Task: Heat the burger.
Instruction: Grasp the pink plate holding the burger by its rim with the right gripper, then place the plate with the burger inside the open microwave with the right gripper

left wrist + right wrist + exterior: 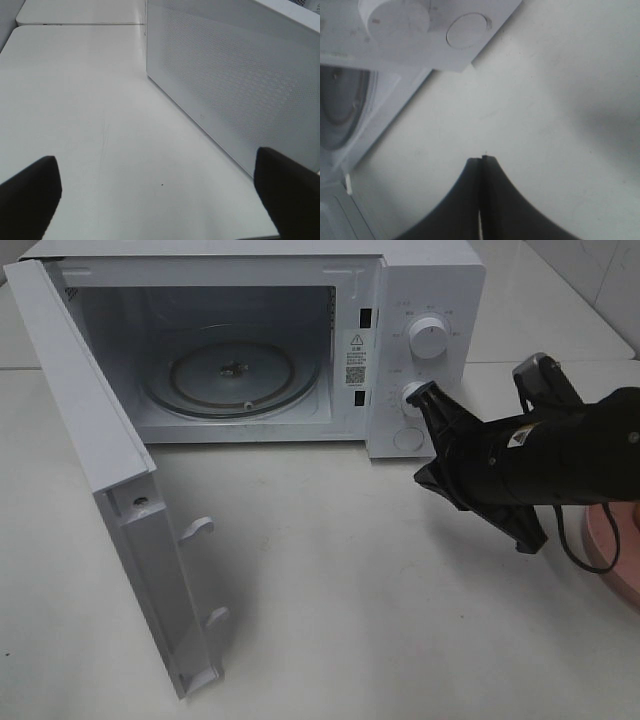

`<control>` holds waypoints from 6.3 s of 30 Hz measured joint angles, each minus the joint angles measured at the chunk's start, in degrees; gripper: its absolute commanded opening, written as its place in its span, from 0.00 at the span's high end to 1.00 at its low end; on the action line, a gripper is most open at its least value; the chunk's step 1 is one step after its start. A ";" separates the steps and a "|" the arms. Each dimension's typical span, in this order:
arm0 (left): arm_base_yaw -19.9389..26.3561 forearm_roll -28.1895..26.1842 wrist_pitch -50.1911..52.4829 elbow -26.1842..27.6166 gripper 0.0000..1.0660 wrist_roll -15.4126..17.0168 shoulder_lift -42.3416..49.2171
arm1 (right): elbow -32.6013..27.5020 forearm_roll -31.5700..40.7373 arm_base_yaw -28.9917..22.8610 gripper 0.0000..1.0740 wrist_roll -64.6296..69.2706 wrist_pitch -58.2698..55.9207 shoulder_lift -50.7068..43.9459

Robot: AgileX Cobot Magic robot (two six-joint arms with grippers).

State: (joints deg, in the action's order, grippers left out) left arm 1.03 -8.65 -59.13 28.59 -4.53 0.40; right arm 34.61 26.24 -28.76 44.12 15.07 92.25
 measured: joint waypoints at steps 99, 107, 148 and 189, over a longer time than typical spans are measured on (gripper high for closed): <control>0.00 0.00 0.00 0.00 0.05 0.00 0.00 | 13.01 -38.33 22.23 0.16 -48.36 -54.72 3.15; 0.00 0.00 0.00 0.00 0.05 0.00 0.00 | 12.43 -39.02 22.46 0.17 -45.84 -51.51 6.25; 0.00 0.00 0.00 0.00 0.05 0.00 0.00 | 11.06 -45.95 22.46 1.00 -33.69 -46.52 10.94; 0.00 0.00 0.00 0.00 0.05 0.00 0.00 | 11.00 -58.50 7.39 1.00 -18.68 -62.34 3.04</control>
State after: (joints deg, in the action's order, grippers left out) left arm 1.03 -8.65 -59.13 28.59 -4.53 0.40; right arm 45.61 -32.26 -21.37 25.44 -47.27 95.28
